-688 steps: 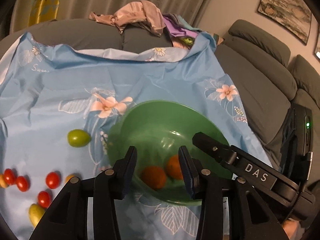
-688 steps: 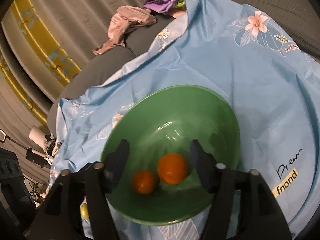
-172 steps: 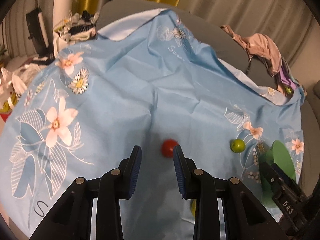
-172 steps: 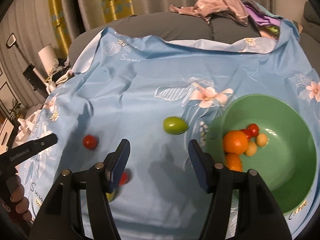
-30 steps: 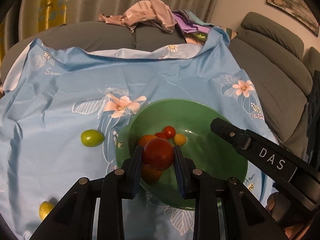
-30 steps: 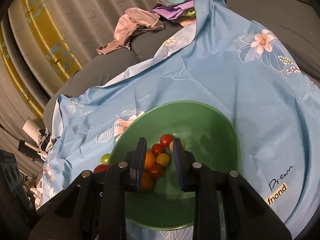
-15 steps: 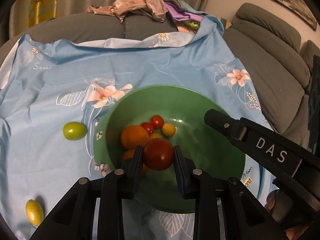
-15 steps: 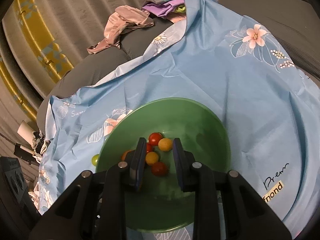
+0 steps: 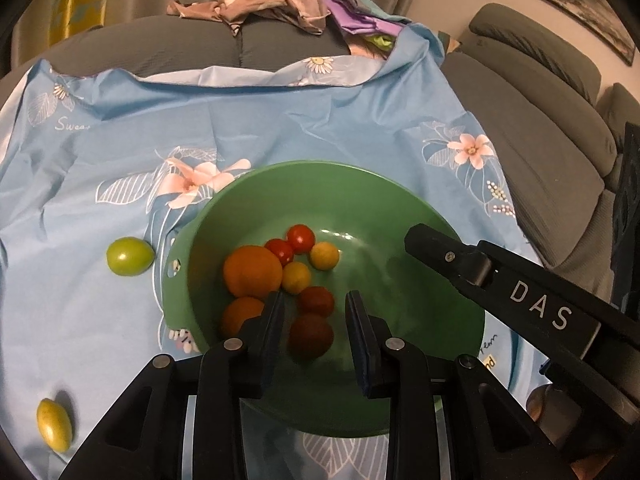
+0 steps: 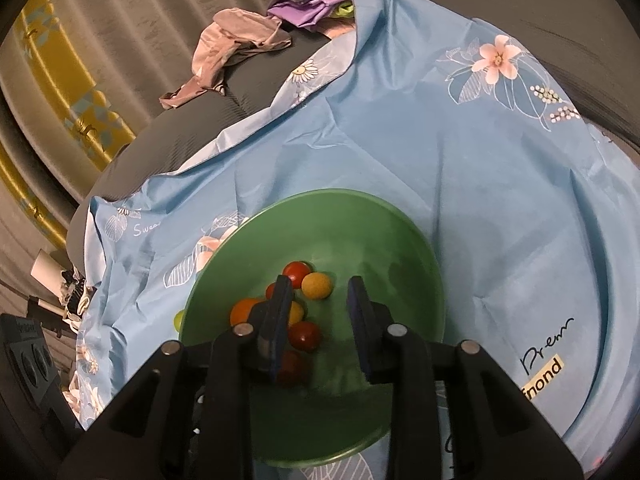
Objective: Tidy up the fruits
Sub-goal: 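Open both grippers to drop the red tomatoes into the bowl, then move the left tool to the yellow fruit while the right tool approaches a green plum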
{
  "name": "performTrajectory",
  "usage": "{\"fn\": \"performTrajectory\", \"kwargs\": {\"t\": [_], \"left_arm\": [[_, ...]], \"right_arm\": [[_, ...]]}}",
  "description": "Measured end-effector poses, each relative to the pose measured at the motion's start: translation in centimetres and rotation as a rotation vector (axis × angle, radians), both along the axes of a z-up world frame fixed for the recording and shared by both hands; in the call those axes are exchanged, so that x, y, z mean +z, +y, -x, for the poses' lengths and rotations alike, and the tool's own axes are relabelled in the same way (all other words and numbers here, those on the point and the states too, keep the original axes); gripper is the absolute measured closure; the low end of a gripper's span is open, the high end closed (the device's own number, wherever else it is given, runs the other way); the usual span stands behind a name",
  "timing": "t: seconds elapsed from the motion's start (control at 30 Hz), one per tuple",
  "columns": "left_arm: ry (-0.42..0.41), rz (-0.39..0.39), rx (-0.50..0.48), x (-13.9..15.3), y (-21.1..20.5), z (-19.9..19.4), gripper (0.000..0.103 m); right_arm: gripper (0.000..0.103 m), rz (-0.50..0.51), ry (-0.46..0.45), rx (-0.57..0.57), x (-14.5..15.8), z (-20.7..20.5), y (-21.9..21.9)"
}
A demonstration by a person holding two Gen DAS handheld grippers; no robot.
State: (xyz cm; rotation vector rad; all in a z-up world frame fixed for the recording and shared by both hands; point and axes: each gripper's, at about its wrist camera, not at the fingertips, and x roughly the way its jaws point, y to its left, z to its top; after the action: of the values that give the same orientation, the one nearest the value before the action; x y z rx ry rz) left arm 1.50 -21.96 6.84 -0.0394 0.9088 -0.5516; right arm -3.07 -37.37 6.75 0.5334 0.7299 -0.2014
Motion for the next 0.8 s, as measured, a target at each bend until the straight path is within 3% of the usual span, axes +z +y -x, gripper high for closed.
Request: {"fn": "performTrajectory", "kwargs": {"t": [0.03, 0.2, 0.4, 0.67, 0.8], "left_arm": [[-0.005, 0.002, 0.002, 0.1, 0.1, 0.1, 0.072], [-0.029, 0.006, 0.017, 0.8, 0.7, 0.4, 0.068], [-0.082, -0.014, 0.031, 1.7, 1.4, 1.1, 0.057], [-0.078, -0.012, 0.096, 2.6, 4.4, 1.6, 0.057], [-0.073, -0.025, 0.176, 2.7, 8.1, 2.1, 0.057]], "right_arm": [[0.060, 0.000, 0.000, -0.003, 0.0, 0.0, 0.0], [0.059, 0.009, -0.011, 0.010, 0.3, 0.0, 0.4], [0.050, 0.031, -0.016, -0.003, 0.9, 0.4, 0.5], [0.039, 0.043, -0.018, 0.005, 1.2, 0.3, 0.9], [0.034, 0.052, -0.021, 0.031, 1.4, 0.2, 1.7]]}}
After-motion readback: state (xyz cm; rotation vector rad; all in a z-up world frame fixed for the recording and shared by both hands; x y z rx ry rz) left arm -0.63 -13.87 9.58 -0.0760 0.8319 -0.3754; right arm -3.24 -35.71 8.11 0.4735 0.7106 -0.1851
